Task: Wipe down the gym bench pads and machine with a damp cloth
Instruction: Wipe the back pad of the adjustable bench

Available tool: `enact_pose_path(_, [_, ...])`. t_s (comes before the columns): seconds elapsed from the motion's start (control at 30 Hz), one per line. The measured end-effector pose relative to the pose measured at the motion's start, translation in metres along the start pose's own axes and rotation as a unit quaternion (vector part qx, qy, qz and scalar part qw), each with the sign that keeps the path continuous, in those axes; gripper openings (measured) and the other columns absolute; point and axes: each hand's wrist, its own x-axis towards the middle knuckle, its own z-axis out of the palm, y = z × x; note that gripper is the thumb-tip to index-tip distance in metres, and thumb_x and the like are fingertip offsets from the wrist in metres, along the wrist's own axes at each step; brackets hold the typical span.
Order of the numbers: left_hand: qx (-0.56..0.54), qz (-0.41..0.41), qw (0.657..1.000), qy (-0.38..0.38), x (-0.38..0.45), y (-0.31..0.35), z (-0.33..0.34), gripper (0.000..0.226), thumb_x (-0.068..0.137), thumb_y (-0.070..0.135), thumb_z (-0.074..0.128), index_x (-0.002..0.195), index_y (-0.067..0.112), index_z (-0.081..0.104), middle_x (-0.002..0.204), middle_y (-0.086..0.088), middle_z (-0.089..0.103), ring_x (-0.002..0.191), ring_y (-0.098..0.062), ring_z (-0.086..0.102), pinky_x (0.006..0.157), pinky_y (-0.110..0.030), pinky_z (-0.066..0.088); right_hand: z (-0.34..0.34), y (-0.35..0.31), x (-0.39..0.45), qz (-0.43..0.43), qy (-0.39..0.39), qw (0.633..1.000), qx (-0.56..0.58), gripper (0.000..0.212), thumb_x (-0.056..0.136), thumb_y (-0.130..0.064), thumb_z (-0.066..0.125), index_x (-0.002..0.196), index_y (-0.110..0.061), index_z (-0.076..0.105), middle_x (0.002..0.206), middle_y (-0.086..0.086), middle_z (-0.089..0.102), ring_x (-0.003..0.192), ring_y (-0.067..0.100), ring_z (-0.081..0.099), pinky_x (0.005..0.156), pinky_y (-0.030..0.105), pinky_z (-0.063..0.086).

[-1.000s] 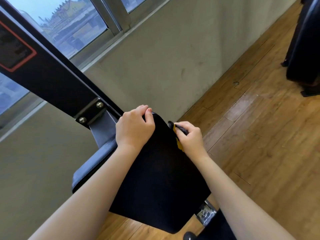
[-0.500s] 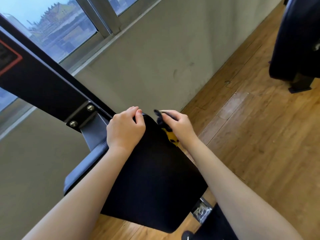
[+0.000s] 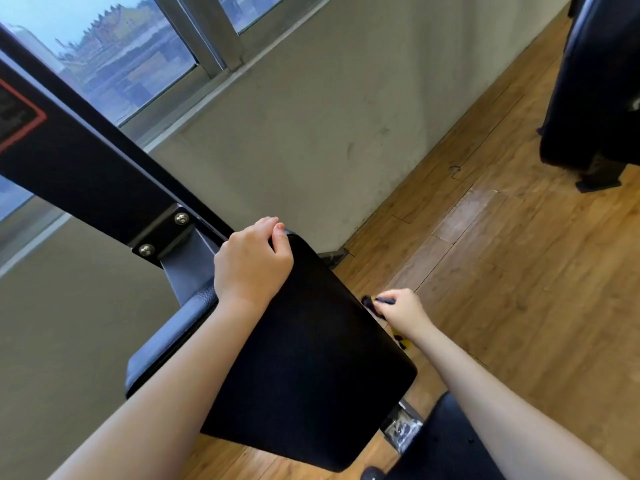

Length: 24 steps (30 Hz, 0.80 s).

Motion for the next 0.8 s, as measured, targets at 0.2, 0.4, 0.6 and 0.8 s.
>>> enact_pose_path(0.2, [0.009,0.013,1.0,-0.001,0.001,-0.002,0.002,0.031,0.096,0.028,0.039,0.101,0.017,0.067,0.095,-0.004,0.069,0.091,-0.032,0.059,0.071,-0.031,0.033,0.021,-0.12,-0.023,-0.266,0.077,0.944,0.177,0.017,0.086,0.006,0.057,0.098,0.002,0.068,0.094,-0.001,0.063,0.088,0.0,0.059,0.083,0.012,0.047])
enact_pose_path(0.4, [0.031,0.042,0.998,0.019,0.003,-0.008,0.007,0.046,0.085,0.038,0.026,0.094,0.016,0.065,0.085,-0.001,0.068,0.083,-0.031,0.059,0.067,-0.031,0.032,0.035,-0.003,-0.021,-0.153,0.1,0.976,0.116,0.027,0.083,0.011,0.055,0.086,-0.012,0.067,0.087,-0.006,0.064,0.088,0.012,0.062,0.078,0.012,0.046])
enact_pose_path(0.6, [0.04,0.049,0.998,0.017,0.002,-0.008,0.007,0.047,0.086,0.038,0.025,0.097,0.016,0.065,0.094,-0.001,0.069,0.085,-0.032,0.059,0.068,-0.03,0.03,0.018,0.059,0.008,0.04,0.019,0.999,-0.026,0.016,0.089,-0.004,0.056,0.095,-0.005,0.07,0.096,0.011,0.069,0.098,0.027,0.063,0.076,0.024,0.042])
enact_pose_path(0.8, [0.042,0.048,0.998,0.014,0.002,-0.008,0.006,0.044,0.088,0.037,0.027,0.096,0.016,0.065,0.094,0.0,0.068,0.087,-0.032,0.059,0.068,-0.031,0.03,0.028,-0.066,-0.011,-0.225,0.077,0.957,0.164,0.019,0.087,0.006,0.056,0.091,-0.008,0.068,0.091,-0.003,0.064,0.086,-0.005,0.06,0.08,0.012,0.046])
